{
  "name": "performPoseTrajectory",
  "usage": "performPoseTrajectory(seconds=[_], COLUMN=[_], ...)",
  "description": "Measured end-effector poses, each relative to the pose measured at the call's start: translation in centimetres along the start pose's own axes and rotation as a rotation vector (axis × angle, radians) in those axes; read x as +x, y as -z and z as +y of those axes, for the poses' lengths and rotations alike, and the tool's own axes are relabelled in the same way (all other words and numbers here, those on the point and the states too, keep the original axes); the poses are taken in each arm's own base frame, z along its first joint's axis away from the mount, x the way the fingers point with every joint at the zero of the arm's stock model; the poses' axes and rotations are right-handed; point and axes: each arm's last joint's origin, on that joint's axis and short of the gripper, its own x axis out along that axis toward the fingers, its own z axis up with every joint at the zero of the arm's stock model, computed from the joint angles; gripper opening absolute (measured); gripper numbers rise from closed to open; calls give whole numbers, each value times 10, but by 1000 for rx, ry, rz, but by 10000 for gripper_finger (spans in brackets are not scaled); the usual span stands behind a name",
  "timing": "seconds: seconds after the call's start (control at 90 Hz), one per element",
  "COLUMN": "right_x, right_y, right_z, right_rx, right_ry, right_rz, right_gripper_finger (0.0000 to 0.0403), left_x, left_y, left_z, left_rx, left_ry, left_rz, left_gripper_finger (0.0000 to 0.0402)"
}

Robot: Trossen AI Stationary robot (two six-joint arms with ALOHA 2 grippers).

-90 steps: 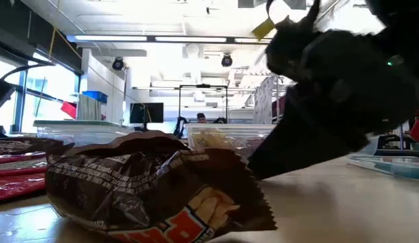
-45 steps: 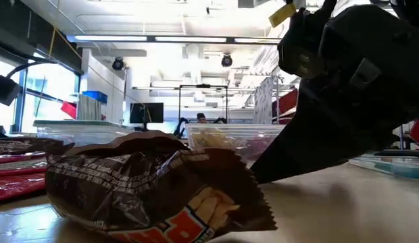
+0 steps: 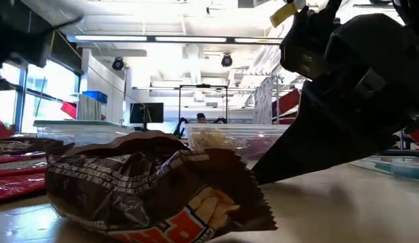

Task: Sort candy
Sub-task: Put the red candy into the center transparent bin

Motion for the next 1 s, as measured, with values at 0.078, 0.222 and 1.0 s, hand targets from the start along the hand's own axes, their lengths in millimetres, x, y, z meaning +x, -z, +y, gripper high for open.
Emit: performPoseTrajectory(seconds=[0.078, 0.222, 1.0], right_x=[1, 2, 2], right_y=[-1, -2, -3], right_z=[-1, -2, -5], right_rx=[3, 7, 21], right_ry=[6, 21, 68], right_rz=[-2, -16, -51], right_gripper_finger=[94, 94, 94], left_x=[-8, -15, 77], left_y=[-16, -49, -252], left_z=[-6, -20, 47], left_rx=[50, 185, 175], left_ry=[13, 99, 56], left_rz=[-122, -380, -839], left_gripper_finger=[25, 19, 19])
